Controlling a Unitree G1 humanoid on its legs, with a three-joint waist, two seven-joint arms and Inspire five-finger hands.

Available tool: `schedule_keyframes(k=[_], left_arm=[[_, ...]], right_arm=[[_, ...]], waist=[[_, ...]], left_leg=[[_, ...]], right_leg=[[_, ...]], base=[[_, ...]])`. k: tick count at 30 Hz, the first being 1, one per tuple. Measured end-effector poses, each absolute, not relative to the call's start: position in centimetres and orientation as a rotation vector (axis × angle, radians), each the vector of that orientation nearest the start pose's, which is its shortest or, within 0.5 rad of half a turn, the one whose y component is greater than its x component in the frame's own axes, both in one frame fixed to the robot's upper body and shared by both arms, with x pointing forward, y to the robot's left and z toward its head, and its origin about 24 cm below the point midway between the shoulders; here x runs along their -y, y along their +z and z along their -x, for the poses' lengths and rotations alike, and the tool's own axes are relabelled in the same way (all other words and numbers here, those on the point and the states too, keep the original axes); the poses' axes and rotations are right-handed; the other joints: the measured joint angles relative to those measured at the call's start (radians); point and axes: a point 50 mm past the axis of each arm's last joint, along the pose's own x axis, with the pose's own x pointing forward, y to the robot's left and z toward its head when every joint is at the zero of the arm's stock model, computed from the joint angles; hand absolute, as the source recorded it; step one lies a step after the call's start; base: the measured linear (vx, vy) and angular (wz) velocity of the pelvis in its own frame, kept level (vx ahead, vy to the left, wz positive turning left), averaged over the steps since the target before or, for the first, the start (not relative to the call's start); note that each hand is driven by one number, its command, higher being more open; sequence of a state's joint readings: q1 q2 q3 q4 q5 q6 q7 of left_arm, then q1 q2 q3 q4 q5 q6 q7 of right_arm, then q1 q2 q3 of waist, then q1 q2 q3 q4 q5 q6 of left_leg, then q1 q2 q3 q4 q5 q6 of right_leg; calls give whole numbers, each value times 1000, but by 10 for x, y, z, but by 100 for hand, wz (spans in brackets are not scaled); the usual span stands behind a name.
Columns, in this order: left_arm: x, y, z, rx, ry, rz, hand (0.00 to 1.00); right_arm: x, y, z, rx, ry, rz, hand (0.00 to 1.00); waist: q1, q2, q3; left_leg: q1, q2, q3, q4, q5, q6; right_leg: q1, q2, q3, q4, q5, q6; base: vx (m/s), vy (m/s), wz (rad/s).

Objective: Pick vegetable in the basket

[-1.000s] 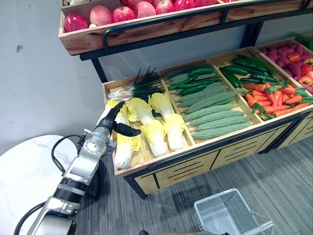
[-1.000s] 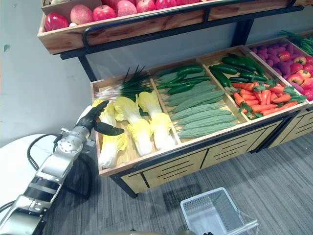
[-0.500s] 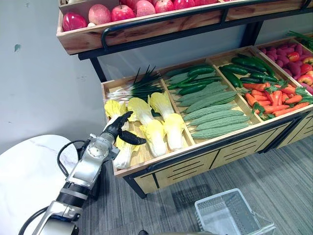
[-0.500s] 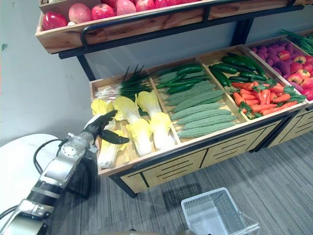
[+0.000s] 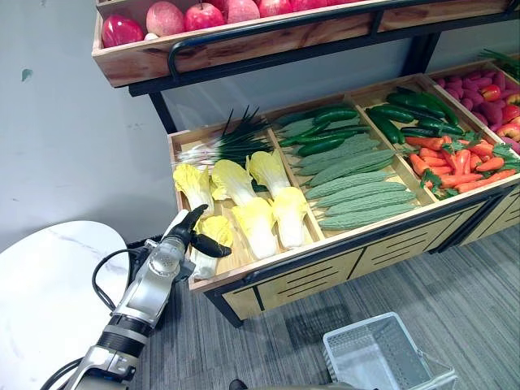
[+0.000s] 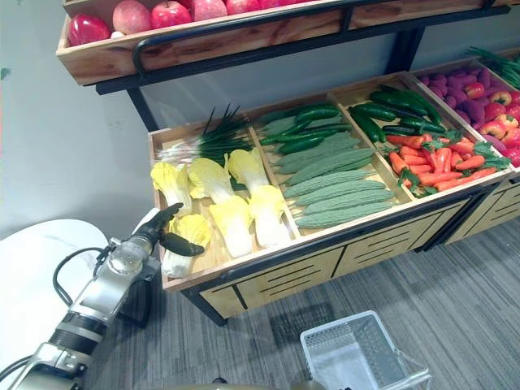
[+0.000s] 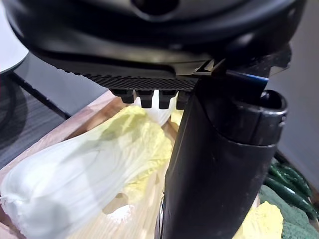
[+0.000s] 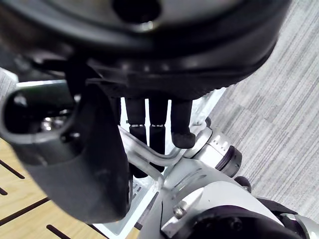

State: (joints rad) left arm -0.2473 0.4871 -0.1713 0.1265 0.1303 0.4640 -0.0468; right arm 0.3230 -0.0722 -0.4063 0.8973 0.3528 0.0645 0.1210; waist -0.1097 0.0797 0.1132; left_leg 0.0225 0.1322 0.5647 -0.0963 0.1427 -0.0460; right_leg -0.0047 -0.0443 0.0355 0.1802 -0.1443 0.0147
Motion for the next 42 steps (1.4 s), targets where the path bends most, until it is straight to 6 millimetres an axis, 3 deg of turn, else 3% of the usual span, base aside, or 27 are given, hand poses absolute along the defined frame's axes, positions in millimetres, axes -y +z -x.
schedule_keyframes(k=[21, 31, 32, 37, 42], left_arm=[[-223, 26, -285, -452, 3, -639, 100], [-222, 26, -300, -449, 41, -689, 100], [-222, 27, -302, -445, 39, -704, 0], [-229, 34, -319, -497, 15, -896, 0], [-236, 43, -327, -512, 26, -961, 0]], right_arm=[[234, -155, -23, -1081, -554, -458, 0], [235, -149, -51, -1021, -459, -420, 0], [237, -148, -54, -1014, -456, -418, 0], [241, -143, -71, -980, -412, -391, 0], [240, -143, -73, -993, -388, -375, 0]], waist=[[-4, -7, 27], [-10, -17, 89], [-11, -17, 98], [-14, -5, 116], [-15, -5, 117]], left_leg=[[-2, 1, 7, 0, -2, -3], [-43, 1, 34, 1, 2, -2], [-42, 1, 35, 1, 2, -3], [-40, 4, 56, 1, -3, -10], [-39, 5, 64, 5, -10, -21]], right_leg=[[-16, 0, 5, 16, -10, -3], [-98, 2, 31, 80, -25, -2], [-99, 2, 32, 83, -26, -2], [-116, 4, 39, 95, -39, 2], [-112, 4, 46, 80, -37, 0]], base=[[-6, -3, -1], [-31, -17, -7], [-31, -17, -2], [-51, -27, -7], [26, -15, -5]])
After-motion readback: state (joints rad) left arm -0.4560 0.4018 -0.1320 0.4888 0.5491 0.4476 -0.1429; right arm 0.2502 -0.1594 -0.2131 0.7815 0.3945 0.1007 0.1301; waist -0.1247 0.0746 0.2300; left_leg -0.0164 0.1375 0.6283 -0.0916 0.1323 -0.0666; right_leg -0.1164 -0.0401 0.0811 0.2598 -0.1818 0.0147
